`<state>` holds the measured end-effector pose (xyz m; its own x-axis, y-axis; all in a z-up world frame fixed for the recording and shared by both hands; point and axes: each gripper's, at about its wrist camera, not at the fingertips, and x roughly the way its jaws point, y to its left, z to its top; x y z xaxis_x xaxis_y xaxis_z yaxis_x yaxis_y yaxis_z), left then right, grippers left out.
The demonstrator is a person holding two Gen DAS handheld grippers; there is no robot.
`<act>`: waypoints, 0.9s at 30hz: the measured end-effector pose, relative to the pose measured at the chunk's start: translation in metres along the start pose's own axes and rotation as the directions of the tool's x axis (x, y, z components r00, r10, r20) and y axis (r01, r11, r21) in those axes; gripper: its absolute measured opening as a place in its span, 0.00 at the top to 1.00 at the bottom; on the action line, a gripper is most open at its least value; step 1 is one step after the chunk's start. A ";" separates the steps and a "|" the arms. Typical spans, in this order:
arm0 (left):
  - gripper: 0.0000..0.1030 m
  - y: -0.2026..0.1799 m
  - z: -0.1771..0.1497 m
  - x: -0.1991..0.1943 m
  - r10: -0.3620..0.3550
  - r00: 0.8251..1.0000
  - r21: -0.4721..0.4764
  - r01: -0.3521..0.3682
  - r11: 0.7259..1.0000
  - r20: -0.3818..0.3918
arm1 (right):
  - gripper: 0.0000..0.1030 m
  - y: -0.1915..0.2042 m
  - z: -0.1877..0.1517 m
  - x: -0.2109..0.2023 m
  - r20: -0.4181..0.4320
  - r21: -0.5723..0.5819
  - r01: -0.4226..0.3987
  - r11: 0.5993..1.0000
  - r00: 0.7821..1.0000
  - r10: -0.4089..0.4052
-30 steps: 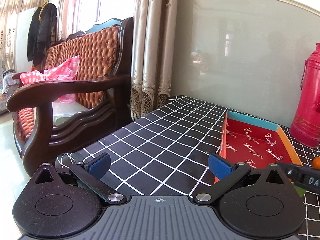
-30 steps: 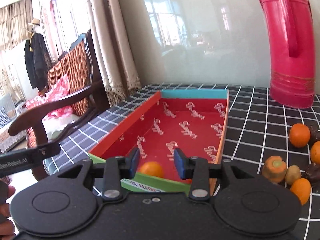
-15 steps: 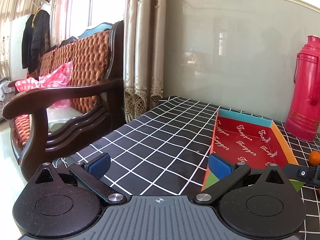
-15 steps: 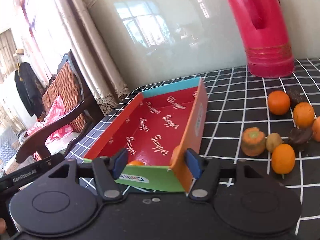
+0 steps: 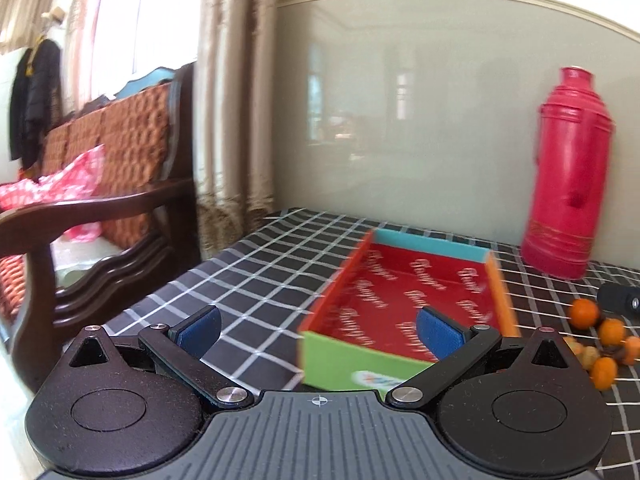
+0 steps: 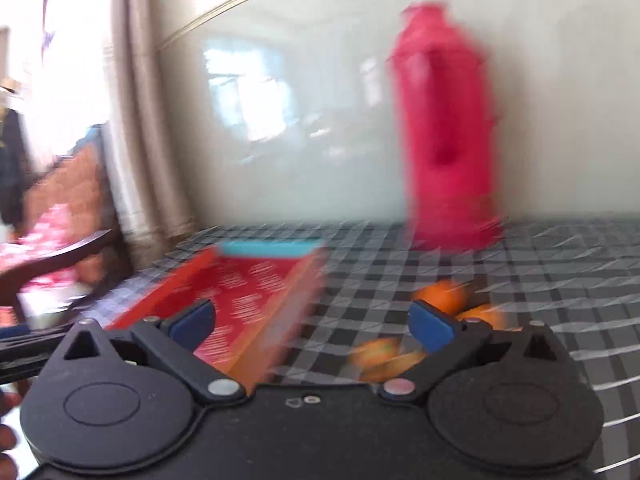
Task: Organize fruits
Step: 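Grasp a small orange with the right tool and drop it into the box, then reach the left tool to the pile and grasp a small orange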
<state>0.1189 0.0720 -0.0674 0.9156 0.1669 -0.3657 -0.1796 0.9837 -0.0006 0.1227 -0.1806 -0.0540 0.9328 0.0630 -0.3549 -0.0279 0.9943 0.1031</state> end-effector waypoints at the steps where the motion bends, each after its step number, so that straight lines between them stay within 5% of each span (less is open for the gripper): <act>1: 0.00 -0.010 0.000 -0.002 -0.026 1.000 0.016 0.026 1.000 0.009 | 0.06 -0.009 0.001 -0.006 0.013 -0.010 0.057 0.998 0.998 -0.057; 6: 0.00 -0.070 -0.005 -0.014 -0.199 0.980 0.129 0.194 0.972 0.029 | 0.06 -0.057 0.002 -0.032 0.108 0.008 0.339 0.941 0.935 -0.338; 8: 0.00 -0.095 -0.011 -0.016 -0.259 0.966 0.174 0.253 0.952 0.012 | 0.06 -0.083 -0.002 -0.037 0.078 0.084 0.399 0.913 0.911 -0.405; 11: 0.00 -0.128 -0.020 -0.015 -0.317 0.948 0.229 0.315 0.921 -0.030 | 0.05 -0.119 -0.010 -0.044 0.016 0.184 0.366 0.912 0.927 -0.375; 16: 0.01 -0.172 -0.035 -0.012 -0.368 0.926 0.272 0.378 0.885 -0.091 | 0.06 -0.112 -0.016 -0.054 0.096 0.070 0.442 0.894 0.889 -0.447; 20: 0.03 -0.199 -0.044 -0.007 -0.371 0.920 0.273 0.392 0.878 -0.127 | 0.06 -0.118 -0.020 -0.052 0.056 0.086 0.449 0.889 0.889 -0.454; 25: 0.12 -0.224 -0.050 0.005 -0.358 0.916 0.257 0.395 0.882 -0.178 | 0.06 -0.125 -0.023 -0.056 0.040 0.115 0.497 0.860 0.863 -0.504; 27: 0.21 -0.229 -0.051 0.011 -0.359 0.912 0.246 0.401 0.882 -0.201 | 0.06 -0.128 -0.025 -0.058 0.039 0.120 0.495 0.861 0.864 -0.502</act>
<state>0.1518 -0.1545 -0.1190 0.8268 -0.2141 -0.5202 0.2975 0.9512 0.0814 0.0634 -0.3092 -0.0694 0.8339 -0.4481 -0.3222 0.4805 0.8767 0.0244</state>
